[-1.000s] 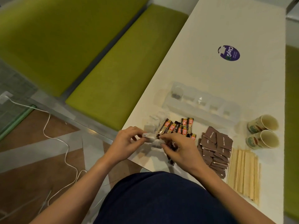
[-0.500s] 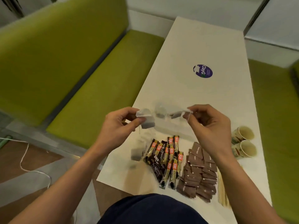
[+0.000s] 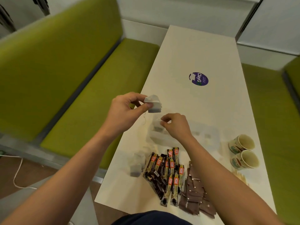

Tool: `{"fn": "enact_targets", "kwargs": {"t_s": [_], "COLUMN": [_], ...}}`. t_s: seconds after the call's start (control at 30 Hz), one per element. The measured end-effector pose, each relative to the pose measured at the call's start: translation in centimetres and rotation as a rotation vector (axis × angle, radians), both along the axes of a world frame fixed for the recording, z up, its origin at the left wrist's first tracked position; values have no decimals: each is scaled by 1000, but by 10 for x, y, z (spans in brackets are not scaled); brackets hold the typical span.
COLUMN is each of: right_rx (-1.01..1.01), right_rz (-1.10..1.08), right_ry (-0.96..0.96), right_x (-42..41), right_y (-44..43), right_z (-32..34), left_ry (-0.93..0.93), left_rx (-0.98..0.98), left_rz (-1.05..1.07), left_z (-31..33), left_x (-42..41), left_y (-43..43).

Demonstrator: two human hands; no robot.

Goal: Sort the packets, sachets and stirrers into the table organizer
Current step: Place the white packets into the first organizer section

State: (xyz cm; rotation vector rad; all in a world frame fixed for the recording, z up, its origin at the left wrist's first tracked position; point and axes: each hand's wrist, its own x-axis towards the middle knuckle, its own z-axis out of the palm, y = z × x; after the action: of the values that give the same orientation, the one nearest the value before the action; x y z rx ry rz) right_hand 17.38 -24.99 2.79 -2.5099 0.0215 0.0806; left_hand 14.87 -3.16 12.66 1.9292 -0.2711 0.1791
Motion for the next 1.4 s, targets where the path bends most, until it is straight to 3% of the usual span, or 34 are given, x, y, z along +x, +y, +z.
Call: {"fn": "enact_targets", "kwargs": {"t_s": [0.17,0.4,0.73,0.9,1.17,1.3,1.4], "right_rx": [-123,-89,41,69,74,53,47], "right_rz": [-19,-41,-115,-89,12,73,63], "right_ry": [-51,-49,-136,-108,-149,-169,-164], "right_x": [4,3,-23,-32,-42,-45,-44], "right_y": [5,-2,-26,-26,-27,-31,-31], "right_z": [-7,-10,-18,-23,-28,-30,-30], "left_ry": [74,277,270,358,154,64,155], "left_rx": [136,245,696,717,986,968,825], "left_rz": [-39,-59,-111,-124,-135,-78,-5], "left_z": [-13,-59,-100,-97,-100,-103,-101], "left_x": [22,45,58,60,53,50,50], "left_y": [-14,-39,-60,-58,-67,-68,-68]}}
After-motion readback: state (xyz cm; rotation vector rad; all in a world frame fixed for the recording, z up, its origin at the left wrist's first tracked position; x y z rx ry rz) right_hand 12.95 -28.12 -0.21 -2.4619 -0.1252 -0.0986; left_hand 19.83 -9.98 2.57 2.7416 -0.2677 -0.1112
